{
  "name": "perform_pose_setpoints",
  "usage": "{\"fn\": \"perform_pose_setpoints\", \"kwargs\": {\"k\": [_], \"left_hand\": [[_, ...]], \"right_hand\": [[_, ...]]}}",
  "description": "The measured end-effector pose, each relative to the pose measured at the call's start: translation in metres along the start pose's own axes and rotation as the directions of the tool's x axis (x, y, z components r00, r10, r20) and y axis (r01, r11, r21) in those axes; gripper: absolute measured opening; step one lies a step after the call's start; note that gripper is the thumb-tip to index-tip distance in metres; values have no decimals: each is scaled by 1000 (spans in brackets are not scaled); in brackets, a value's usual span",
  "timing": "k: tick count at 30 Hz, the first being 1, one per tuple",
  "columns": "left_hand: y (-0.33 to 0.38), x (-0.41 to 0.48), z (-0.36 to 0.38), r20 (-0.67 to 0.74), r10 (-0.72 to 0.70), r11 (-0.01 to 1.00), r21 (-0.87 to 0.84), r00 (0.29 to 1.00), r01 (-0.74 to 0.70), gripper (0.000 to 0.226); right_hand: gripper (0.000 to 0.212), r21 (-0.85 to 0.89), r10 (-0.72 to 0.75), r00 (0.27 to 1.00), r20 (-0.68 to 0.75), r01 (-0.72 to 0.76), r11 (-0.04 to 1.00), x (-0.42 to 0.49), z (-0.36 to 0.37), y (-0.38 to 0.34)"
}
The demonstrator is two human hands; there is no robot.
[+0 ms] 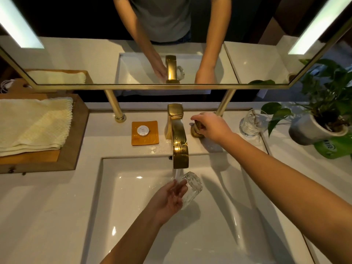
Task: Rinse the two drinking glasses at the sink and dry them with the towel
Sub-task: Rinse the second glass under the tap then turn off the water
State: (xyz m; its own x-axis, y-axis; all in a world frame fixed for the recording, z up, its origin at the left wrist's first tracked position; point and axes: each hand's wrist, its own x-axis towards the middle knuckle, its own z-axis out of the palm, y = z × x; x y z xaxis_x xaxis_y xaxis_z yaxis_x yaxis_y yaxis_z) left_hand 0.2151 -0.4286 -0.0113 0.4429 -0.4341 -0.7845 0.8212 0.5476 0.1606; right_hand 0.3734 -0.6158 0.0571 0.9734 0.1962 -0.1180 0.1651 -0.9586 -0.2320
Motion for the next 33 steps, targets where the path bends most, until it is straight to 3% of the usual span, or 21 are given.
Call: {"fn": "perform_pose_setpoints", "kwargs": {"k": [8,10,12,15,18,21,23,26,28,30,31,33], "left_hand": [[-8,-4,-2,-10,-59,996,-71,998,58,38],[-11,-12,0,-13,-81,995,-57,997,80,31],[-15,-16,-2,-45,-98,994,-51,994,96,21],[-19,-20,-12,-77,-91,993,-86,993,85,7],[-23,-28,-16,-82,-58,996,-76,995,51,15],[-30,-35,-9,-105,-26,994,-106,994,15,13],[-37,-40,-8,-79,-16,994,-105,997,8,18],[-46,-39,-15,-30,0,997,-72,1000,-2,43],[-50,-44,-10,-1,25,999,31,1000,-25,30],[-55,-50,0,-42,116,962,253,992,-102,14],[-58,-54,8,-59,182,901,410,981,-143,17],[-67,-59,23,7,332,662,710,943,-239,15]], "right_hand": [[51,24,92,992,-89,-90,996,-2,6,-1],[51,100,106,987,-117,-94,991,-9,10,-6],[53,301,148,979,-137,-102,948,-26,19,-10],[47,635,165,984,-64,-87,767,-73,30,-15],[33,748,111,974,199,-224,624,-131,39,-25],[48,736,-11,944,329,-249,630,-174,46,-40],[63,751,-121,938,326,-179,636,-194,48,-50],[63,740,-131,952,275,-123,661,-211,49,-55],[58,681,-96,964,248,-103,725,-216,50,-50],[55,626,-91,957,275,-107,773,-222,53,-42],[54,611,-94,948,305,-119,782,-226,55,-38],[54,603,-94,932,349,-146,784,-233,60,-29]]}}
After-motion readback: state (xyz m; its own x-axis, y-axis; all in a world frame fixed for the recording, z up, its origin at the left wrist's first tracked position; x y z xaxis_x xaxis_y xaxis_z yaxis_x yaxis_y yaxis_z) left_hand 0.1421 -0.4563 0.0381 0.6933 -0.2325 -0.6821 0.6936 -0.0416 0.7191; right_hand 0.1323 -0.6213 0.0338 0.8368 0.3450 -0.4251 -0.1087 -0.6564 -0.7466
